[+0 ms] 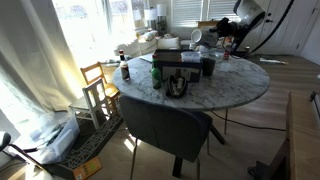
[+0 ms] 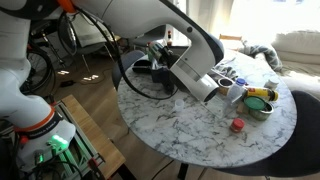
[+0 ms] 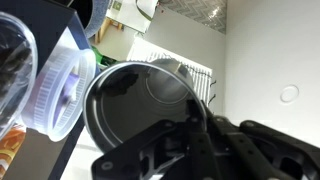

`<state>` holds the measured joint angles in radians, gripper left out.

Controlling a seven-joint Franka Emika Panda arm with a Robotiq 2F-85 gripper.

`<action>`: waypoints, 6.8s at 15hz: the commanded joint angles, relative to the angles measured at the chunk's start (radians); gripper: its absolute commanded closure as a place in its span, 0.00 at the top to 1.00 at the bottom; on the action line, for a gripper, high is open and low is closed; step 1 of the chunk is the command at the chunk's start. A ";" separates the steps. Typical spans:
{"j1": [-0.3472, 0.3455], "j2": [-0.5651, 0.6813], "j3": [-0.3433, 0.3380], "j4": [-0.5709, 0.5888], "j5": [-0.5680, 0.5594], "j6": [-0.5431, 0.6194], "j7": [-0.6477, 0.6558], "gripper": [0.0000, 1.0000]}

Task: Pick up the silver cup and pour its contents into the clear cup on the table, put the silver cup back on the table

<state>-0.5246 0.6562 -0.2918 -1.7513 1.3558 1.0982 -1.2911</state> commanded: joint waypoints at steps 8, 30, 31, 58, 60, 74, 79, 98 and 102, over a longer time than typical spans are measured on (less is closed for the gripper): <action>-0.020 0.048 0.008 0.040 0.038 -0.047 -0.012 0.01; -0.057 0.088 0.011 0.069 0.109 -0.272 -0.076 0.01; -0.055 0.088 0.008 0.072 0.108 -0.268 -0.071 0.01; 0.396 -1.068 0.242 -0.737 -0.689 1.188 0.244 0.01; 0.436 -1.022 0.193 -0.685 -0.681 1.159 0.232 0.01; 0.490 -0.966 0.268 -0.700 -0.968 1.188 0.501 0.01; 0.502 -0.888 0.329 -0.697 -1.249 1.211 0.808 0.01; 0.576 -0.553 0.363 -0.595 -1.707 1.401 1.253 0.01; 0.594 -0.506 0.360 -0.575 -1.716 1.438 1.254 0.01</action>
<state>0.0502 0.1021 0.0771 -2.3496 -0.3257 2.5048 -0.0705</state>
